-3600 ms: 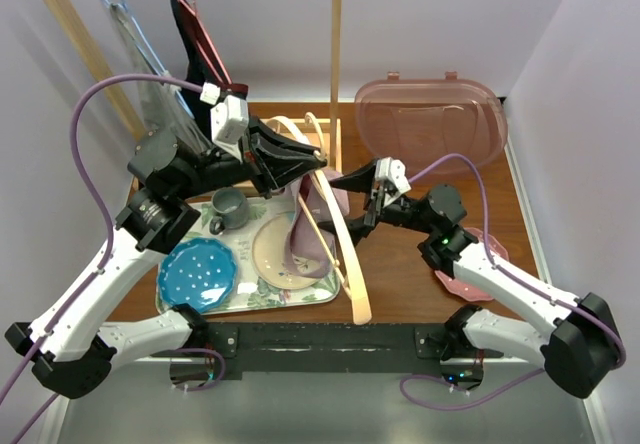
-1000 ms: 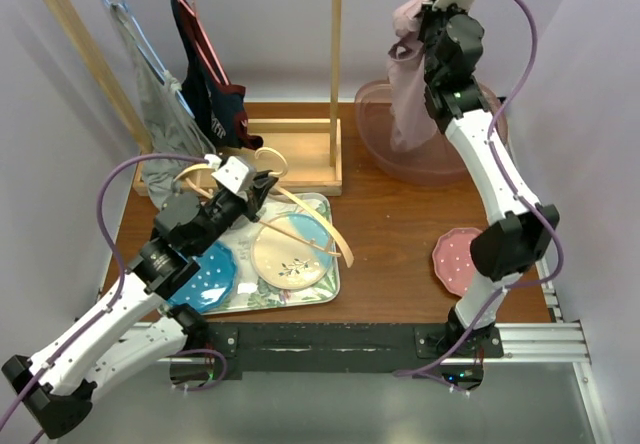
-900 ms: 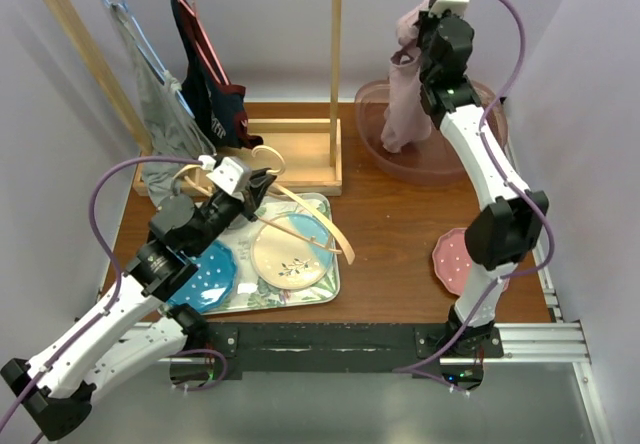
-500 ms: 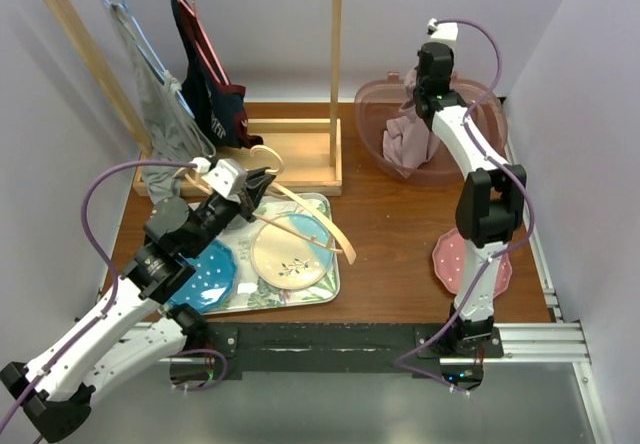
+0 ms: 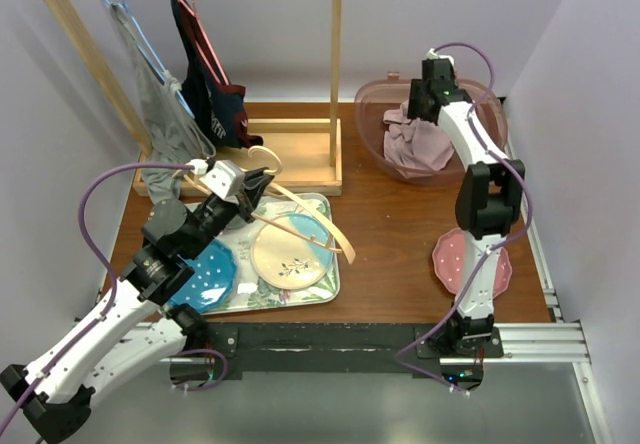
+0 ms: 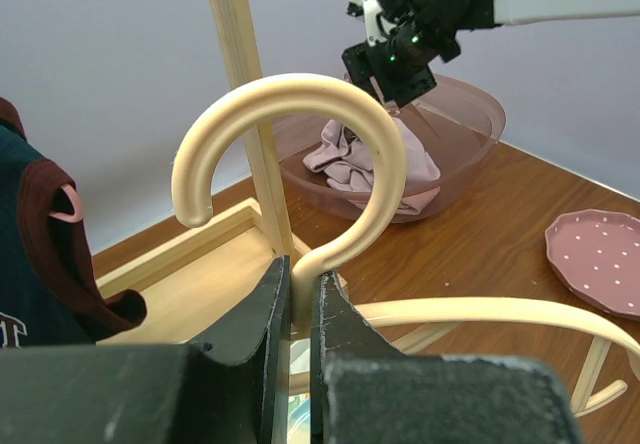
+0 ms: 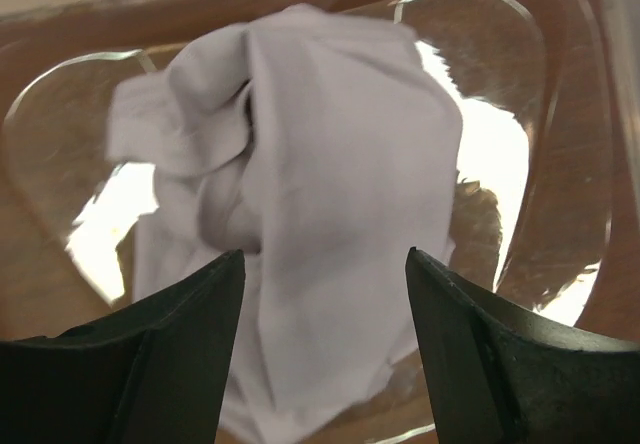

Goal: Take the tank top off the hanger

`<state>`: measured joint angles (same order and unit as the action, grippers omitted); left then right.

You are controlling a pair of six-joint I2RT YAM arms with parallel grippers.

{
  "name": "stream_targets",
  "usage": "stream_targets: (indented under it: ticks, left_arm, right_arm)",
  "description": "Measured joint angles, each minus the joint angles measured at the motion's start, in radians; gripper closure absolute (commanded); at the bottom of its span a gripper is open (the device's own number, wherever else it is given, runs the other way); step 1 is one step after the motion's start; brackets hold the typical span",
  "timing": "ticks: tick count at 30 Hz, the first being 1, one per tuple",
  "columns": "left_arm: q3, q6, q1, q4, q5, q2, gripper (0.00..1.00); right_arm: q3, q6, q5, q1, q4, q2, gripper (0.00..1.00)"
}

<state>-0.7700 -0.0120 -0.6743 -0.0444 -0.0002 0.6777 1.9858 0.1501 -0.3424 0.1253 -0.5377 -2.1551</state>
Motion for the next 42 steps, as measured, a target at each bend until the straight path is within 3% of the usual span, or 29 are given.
stream_targets:
  ticks: [5,13,20,31,42]
  left_arm:
    - [0.010,0.000,0.000,-0.005,-0.012,-0.001,1.00]
    - [0.016,0.000,0.000,-0.006,-0.031,0.000,1.00]
    - [0.017,0.000,0.000,-0.007,-0.049,0.000,1.00]
    - [0.017,0.000,0.000,-0.007,-0.053,0.010,1.00]
    - [0.024,0.001,0.000,-0.010,-0.057,0.022,1.00]
  right_arm:
    - [-0.113,0.000,0.278,0.002,-0.064,0.215,0.26]
    - [-0.687,0.030,0.773,0.135,0.163,0.848,0.22]
    - [-0.956,0.132,1.011,0.200,0.330,1.033,0.21]
    - [-1.173,0.211,1.201,0.256,0.491,1.244,0.20]
    - [-1.203,0.218,1.160,0.424,0.545,1.228,0.26]
